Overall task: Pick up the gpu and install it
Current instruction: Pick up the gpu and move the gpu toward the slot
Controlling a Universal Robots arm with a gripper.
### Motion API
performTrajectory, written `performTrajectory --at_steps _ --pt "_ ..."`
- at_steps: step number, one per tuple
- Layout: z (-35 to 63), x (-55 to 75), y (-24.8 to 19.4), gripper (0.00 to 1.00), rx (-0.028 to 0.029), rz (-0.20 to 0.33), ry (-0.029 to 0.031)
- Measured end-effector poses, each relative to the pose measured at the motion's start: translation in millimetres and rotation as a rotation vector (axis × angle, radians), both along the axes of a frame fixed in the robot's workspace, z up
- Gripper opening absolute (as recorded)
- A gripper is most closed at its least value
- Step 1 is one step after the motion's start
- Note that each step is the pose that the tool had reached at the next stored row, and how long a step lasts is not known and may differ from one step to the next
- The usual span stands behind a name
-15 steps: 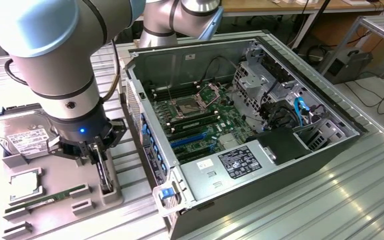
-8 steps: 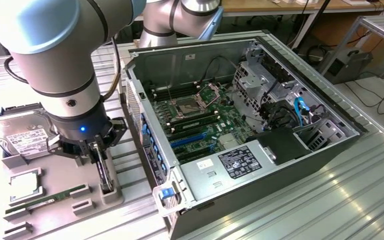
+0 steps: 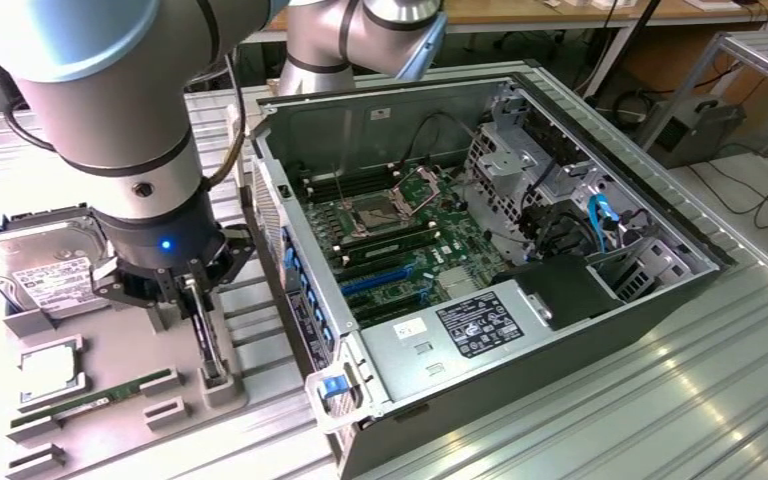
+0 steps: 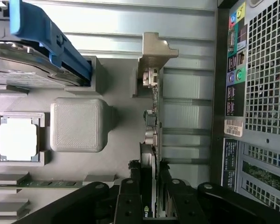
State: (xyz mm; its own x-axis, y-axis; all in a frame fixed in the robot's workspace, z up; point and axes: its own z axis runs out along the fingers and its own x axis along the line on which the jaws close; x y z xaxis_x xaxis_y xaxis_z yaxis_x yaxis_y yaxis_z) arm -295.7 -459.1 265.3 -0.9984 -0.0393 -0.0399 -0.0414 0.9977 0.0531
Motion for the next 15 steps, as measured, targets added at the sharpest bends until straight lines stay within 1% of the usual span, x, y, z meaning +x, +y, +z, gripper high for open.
performTrajectory --at_steps 2,7,11,12,15 --pt "8.7 0.9 -0.1 0.26 0.0087 0.000 0.0014" --pt "24.6 2.7 -0.4 0.26 0.0233 0.000 0.0060" --pt "39.1 5.4 -1.0 0.26 0.0328 0.000 0.0111" --pt "44.8 6.7 -1.4 0.26 0.0350 0.000 0.0131" --pt "57.9 10.1 -2.4 0.26 0.0386 0.000 0.0168"
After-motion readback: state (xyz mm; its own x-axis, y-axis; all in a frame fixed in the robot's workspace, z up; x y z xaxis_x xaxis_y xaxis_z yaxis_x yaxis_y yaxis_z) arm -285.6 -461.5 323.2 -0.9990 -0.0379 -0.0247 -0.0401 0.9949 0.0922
